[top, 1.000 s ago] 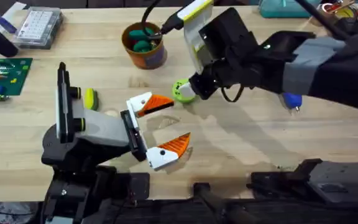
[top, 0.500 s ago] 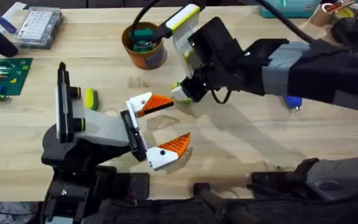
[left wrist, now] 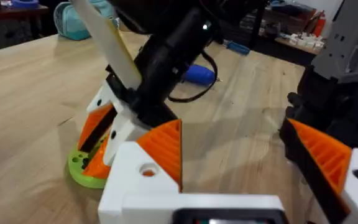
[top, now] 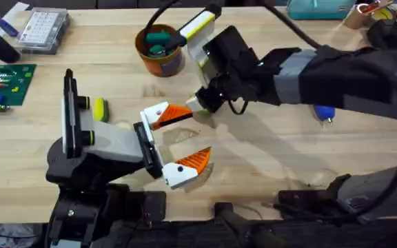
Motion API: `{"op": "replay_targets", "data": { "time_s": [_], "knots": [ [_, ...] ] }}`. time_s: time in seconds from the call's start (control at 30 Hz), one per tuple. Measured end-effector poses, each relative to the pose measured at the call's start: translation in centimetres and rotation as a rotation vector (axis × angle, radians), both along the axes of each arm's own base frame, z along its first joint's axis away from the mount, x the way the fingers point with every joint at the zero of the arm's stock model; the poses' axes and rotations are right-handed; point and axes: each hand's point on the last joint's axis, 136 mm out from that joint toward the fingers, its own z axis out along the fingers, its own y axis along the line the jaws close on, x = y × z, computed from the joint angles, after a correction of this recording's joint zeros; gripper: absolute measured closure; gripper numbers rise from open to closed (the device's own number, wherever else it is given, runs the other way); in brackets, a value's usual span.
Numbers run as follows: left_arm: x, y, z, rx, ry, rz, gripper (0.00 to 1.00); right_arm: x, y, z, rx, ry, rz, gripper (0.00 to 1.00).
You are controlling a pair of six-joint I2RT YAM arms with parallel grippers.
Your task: Pick up the gripper from the table and insert it into the empty holder that is missing its gripper. Then pick up a screw, insert it into the mounting hole, and use the screwdriver to tighten it. Finally, clean up the table by picking up the vegetable and placing it into the bucket.
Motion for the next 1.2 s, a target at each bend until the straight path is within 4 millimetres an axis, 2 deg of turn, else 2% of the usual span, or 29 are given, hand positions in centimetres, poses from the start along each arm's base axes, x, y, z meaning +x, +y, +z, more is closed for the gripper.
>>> {"op": "replay_targets", "data": {
  "time_s": [0.17, 0.83, 1.07, 1.2],
  "knots": [
    [0.0, 0.0, 0.0, 0.0, 0.0, 0.0, 0.017, -0.02, -0.01, -1.04, -0.014, 0.017, 0.0, 0.603],
    [0.0, 0.0, 0.0, 0.0, 0.0, 0.0, 0.017, 0.4, 0.37, -0.66, 0.004, -0.004, 0.0, 0.603],
    [0.0, 0.0, 0.0, 0.0, 0.0, 0.0, 0.017, 0.38, 0.39, -0.66, 0.005, -0.004, 0.002, 0.659],
    [0.0, 0.0, 0.0, 0.0, 0.0, 0.0, 0.017, 0.37, 0.4, -0.66, 0.005, -0.004, 0.004, 0.773]
  ]
}}
